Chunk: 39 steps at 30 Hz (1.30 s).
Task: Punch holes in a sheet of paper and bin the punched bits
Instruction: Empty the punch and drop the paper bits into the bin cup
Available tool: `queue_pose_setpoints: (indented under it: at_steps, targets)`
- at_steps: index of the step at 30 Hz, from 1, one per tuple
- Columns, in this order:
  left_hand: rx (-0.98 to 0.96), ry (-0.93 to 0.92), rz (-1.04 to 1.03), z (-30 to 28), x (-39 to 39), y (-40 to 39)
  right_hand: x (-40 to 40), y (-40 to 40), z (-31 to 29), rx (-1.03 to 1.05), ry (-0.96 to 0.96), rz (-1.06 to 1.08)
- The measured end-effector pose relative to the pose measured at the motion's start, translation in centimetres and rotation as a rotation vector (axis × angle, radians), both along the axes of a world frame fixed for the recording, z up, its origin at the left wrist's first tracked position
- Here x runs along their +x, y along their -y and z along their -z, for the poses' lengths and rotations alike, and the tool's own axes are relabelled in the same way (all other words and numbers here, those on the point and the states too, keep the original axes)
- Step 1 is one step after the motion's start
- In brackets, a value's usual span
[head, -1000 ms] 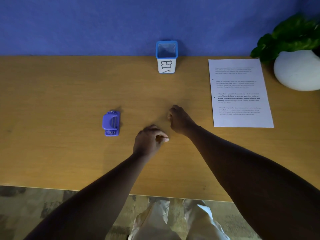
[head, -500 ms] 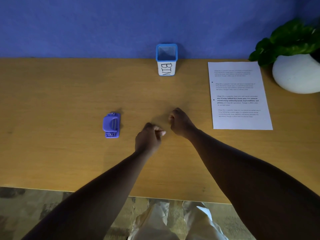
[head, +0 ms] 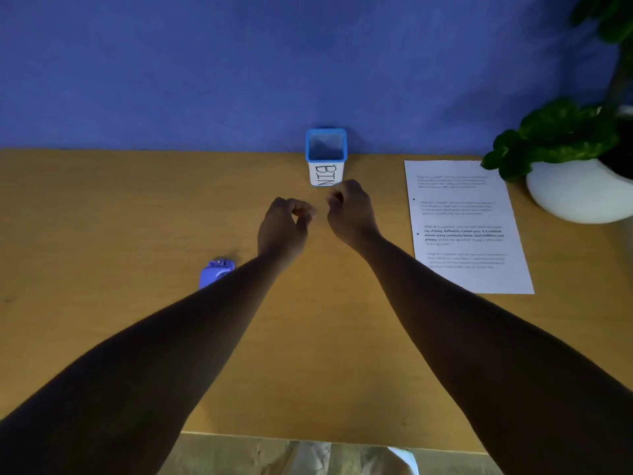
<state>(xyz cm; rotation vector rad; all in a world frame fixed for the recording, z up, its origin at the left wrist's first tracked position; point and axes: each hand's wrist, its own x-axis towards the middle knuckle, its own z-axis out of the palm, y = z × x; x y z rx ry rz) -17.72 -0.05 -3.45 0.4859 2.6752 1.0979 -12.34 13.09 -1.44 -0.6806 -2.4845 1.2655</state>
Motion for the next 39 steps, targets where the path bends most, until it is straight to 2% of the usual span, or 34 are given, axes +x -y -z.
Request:
queue_pose_setpoints:
  at_steps: [8, 19, 22, 26, 39]
  targets:
    - [0.061, -0.055, -0.043, -3.8, -7.6, -5.1, -6.7, -4.4, -3.3, 0.055, 0.011, 0.070]
    - [-0.093, -0.018, 0.022, -4.5, -11.8, -8.6, -10.4, -8.6, -2.5, 0.292, 0.307, -0.106]
    - [-0.136, -0.030, 0.038, -4.4, -12.0, -8.7, -10.7, -9.0, -2.4, 0.252, 0.381, -0.118]
    - [-0.177, -0.043, 0.026, -4.5, -12.0, -8.9, -10.9, -8.7, -2.2, 0.200, 0.314, -0.005]
    - [-0.173, -0.003, 0.018, -4.6, -11.7, -8.7, -10.7, -8.0, -2.4, 0.389, 0.316, -0.103]
